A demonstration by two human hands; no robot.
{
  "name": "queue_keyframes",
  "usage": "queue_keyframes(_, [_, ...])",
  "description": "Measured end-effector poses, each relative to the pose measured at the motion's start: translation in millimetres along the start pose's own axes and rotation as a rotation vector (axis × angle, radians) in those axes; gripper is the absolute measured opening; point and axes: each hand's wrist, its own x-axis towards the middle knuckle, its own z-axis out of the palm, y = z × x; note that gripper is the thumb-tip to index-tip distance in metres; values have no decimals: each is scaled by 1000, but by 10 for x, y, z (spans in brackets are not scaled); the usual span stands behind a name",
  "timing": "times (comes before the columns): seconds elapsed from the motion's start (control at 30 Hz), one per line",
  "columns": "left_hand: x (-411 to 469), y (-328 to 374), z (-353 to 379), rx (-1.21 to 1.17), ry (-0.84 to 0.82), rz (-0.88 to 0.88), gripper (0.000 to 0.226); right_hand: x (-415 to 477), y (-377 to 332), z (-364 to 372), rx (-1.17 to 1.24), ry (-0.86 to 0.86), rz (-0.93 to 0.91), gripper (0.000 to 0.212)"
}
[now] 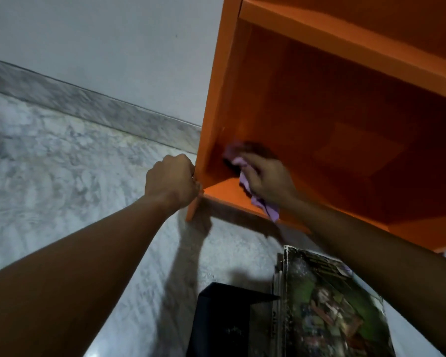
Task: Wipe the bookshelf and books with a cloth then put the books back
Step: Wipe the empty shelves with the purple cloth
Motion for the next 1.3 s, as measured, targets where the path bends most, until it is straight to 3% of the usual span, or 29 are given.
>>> queue_keyframes(0.13, [14,-35,8,3,-3,15,15,608,300,393,100,87,533,52])
queue_keyframes(0.2, [29,-54,37,-7,7,29,16,765,300,563,193,9,632,49])
queue_keyframes(0.33, [35,-94,97,-38,45,27,15,834,10,880,0,-74,519,51])
queue_keyframes(0.47, [4,-111,64,-133,-62,-36,14,279,-419,832,-129,-62,360,52])
queue_keyframes(0.57, [-76,-19,-148,-315,-235,-133,18,-216,-620,659,-142,-155,74,44])
queue_keyframes(0.63, [-253,169,-284,-403,-344,-169,18,-490,-463,409,-172,-325,-121,58])
queue_keyframes(0.7, [-441,297,-284,-443,-376,-198,49,-616,-224,111,-312,-457,-270,73])
queue_keyframes(0.77, [-644,430,-258,-407,-364,-181,72,-782,-128,-231,-488,-605,-296,77])
queue_keyframes(0.9, [-973,731,-351,-239,-349,-54,73,-1136,-138,-953,-694,-755,-131,52])
queue_keyframes(0.97, [-1163,937,-408,-150,-323,22,59,-1413,-155,-1362,-681,-639,134,48])
queue_keyframes(1.07, [-1603,1230,-327,-232,-298,95,24,-1894,-185,-1735,-481,-336,453,53])
queue_keyframes(1.17, [-2215,1435,-8,-247,-258,102,31,-2519,-392,-1723,-210,-127,582,40])
queue_keyframes(1.3, [-2790,1478,565,-186,-424,-10,18,-3548,-485,-1251,-31,-44,734,53])
